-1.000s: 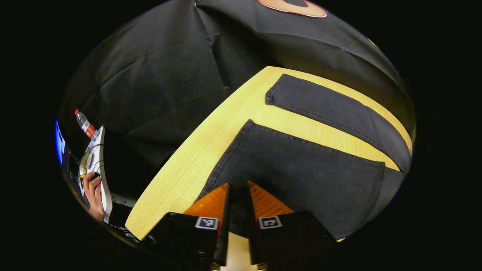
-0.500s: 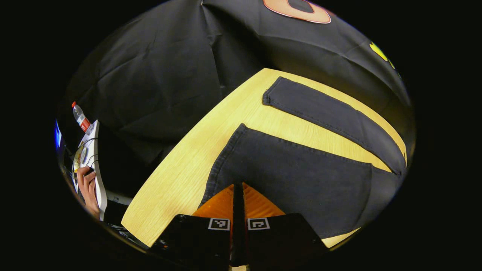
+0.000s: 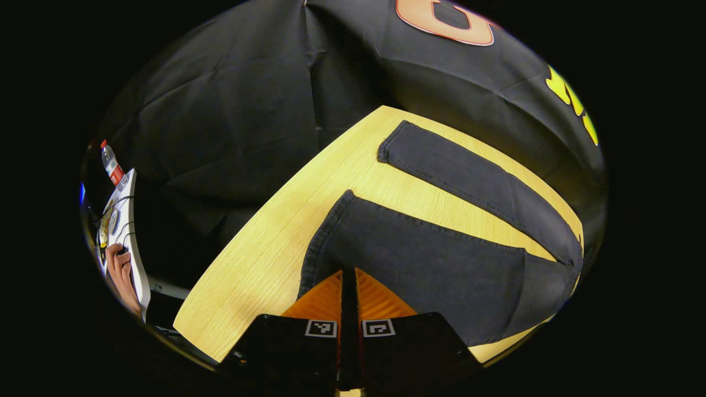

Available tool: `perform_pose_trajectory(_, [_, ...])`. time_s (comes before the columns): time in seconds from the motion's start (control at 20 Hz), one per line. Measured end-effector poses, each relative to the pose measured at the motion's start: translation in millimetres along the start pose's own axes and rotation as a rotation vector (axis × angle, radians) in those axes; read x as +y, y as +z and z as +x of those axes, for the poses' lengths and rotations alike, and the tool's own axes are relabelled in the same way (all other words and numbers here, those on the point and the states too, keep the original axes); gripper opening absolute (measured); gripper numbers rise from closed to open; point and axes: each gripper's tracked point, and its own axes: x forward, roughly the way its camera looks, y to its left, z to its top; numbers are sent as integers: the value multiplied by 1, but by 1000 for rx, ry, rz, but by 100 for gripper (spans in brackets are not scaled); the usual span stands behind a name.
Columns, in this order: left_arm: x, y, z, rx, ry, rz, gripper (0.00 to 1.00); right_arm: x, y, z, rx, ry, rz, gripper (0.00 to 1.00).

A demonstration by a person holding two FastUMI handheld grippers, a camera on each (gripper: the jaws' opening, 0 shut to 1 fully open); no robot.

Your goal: Grasp the waist and the cuffs of the jeans and fold them to make the two legs overlap; first hold the waist and fold one-third of the jeans toward the cuffs, then hold the cuffs and fold the remaining one-third in the same direction to finish folding.

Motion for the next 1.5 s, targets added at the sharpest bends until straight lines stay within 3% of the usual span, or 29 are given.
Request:
perform_pose_trajectory(0.2, [1,2,-2,6,-1,2,3,24,-15,37,101,19,-45,93])
perform_pose_trajectory(0.35, [-1,4,-2,3,-1,4,3,38,-24,51,148,44,8,94])
perform_pose_trajectory(0.45, [1,3,-3,3,-1,-11,3,34,-24,46,154,52,6,86])
perform_pose_trajectory(0.55, [0,4,-4,4,1,-20,3,34,-21,39,180,65,44,89])
perform_pose_trajectory(0.6, [-2,4,-4,1,3,-23,3,36,-15,40,178,70,74,61])
perform_pose_trajectory(0.65, [-3,5,-4,-3,6,-26,3,33,-13,40,172,95,112,60])
perform_pose_trajectory(0.7, [-3,6,-5,-9,8,-28,3,28,-12,38,169,128,187,36])
perform_pose_trajectory(0.85, [-4,10,-8,-22,14,-32,3,22,-10,33,186,212,401,6])
perform_pose_trajectory(0.95, [-7,13,-10,-26,10,-53,3,24,-12,35,207,255,500,5])
perform_pose_trajectory(1.05, [-5,15,-18,-29,3,-64,7,25,-9,31,201,282,494,0])
perform_pose_trajectory(1.1, [-4,17,-25,-31,-1,-69,3,23,-6,29,190,302,506,2])
perform_pose_trajectory(1.2, [-2,21,-38,-40,-17,-93,3,22,-3,26,193,353,570,2])
perform_pose_trajectory(1.3, [3,31,-55,-52,-45,-129,3,19,1,26,190,361,566,2])
perform_pose_trajectory(1.4, [19,51,-75,-86,-14,-144,7,18,7,24,177,371,590,6])
perform_pose_trajectory(1.5, [23,73,-88,-98,-14,-165,3,18,9,28,175,377,611,2])
